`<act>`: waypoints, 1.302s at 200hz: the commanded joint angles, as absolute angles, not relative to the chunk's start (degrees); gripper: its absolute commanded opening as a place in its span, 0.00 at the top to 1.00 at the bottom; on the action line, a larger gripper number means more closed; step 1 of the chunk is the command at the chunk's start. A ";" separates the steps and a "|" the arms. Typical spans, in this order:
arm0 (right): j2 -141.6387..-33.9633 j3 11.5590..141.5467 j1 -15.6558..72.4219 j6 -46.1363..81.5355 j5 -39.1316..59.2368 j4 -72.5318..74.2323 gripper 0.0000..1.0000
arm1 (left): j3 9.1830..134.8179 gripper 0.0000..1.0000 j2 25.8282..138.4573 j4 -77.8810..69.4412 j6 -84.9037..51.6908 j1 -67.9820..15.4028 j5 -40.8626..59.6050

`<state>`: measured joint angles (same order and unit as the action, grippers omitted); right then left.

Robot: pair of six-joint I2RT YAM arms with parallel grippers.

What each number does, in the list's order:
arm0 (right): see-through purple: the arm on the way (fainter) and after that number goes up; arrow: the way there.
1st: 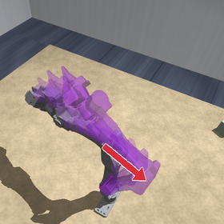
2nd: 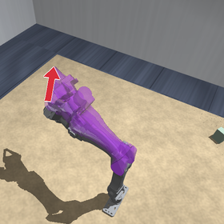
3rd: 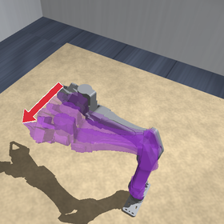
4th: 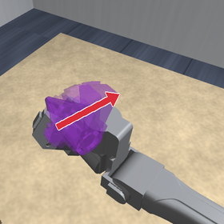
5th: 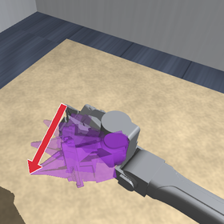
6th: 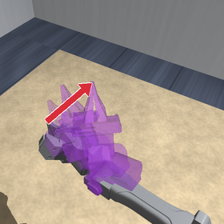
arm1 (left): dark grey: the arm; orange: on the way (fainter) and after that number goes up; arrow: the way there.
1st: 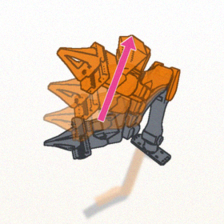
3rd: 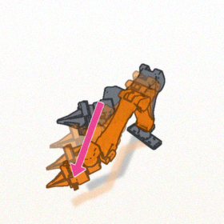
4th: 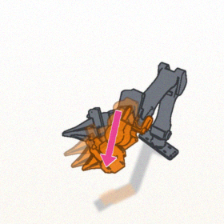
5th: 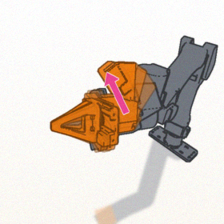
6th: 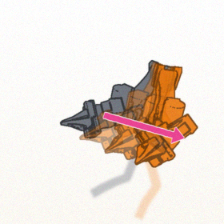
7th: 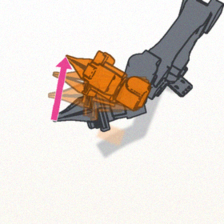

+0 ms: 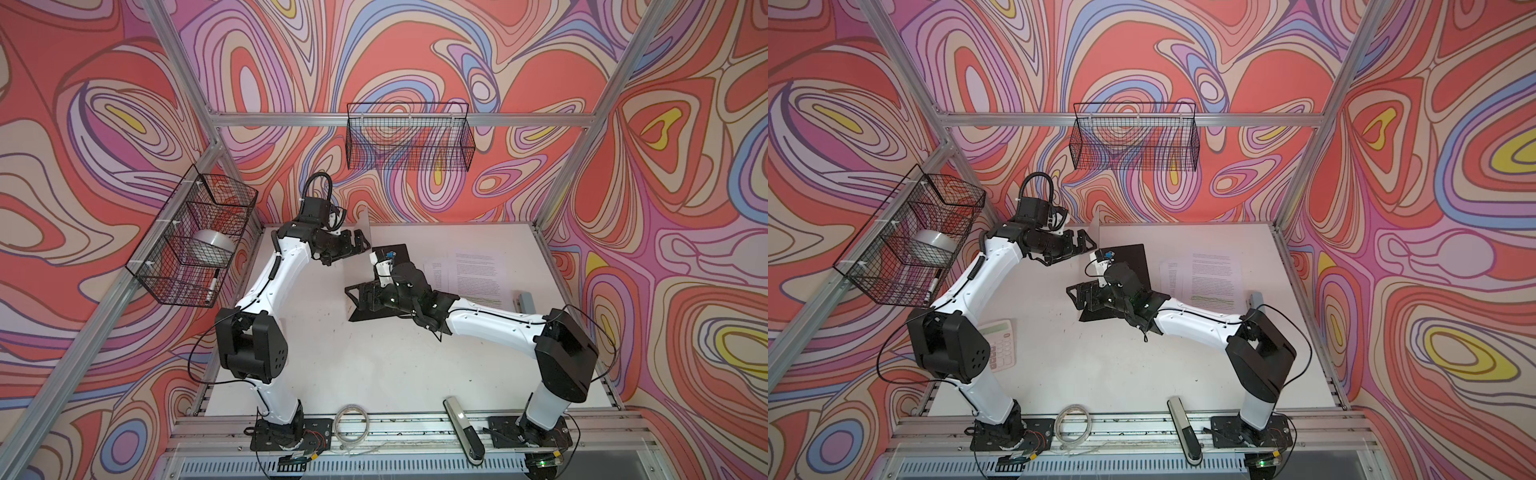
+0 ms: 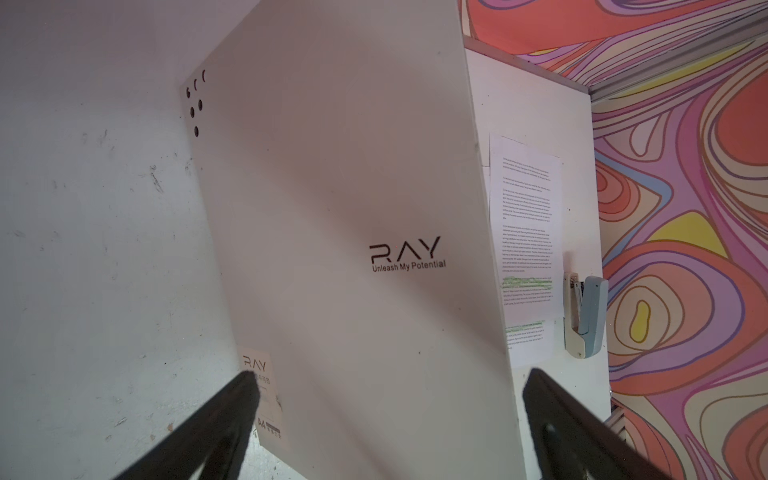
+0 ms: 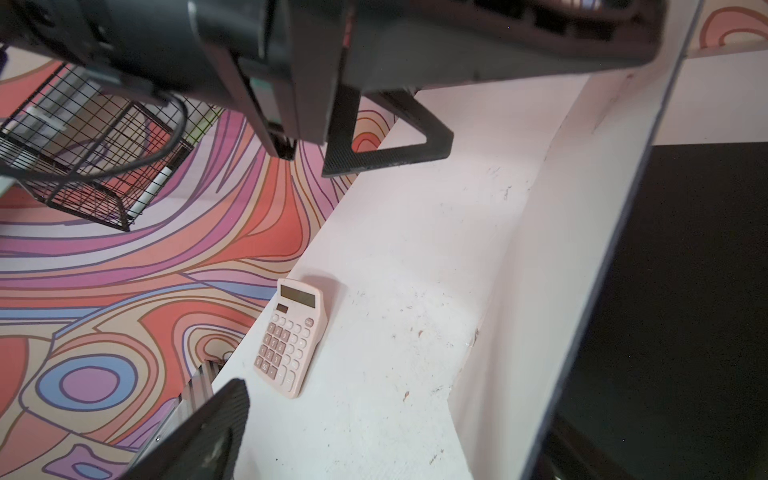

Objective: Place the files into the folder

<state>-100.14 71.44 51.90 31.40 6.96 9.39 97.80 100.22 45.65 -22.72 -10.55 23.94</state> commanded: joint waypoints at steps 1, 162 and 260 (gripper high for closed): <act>-101.16 73.76 52.71 31.76 10.14 9.98 0.02 | 100.31 0.00 99.48 48.00 -22.50 -10.55 20.75; -108.14 81.88 53.07 33.48 14.40 13.61 0.02 | 103.65 0.02 102.56 50.82 -19.97 -11.25 15.18; -111.16 85.11 53.01 34.12 15.97 13.78 0.02 | 101.95 0.29 101.94 52.21 -16.70 -11.43 5.00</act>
<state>-109.32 82.91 52.71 34.02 14.92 12.84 103.15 102.39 50.22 -18.35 -11.22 8.88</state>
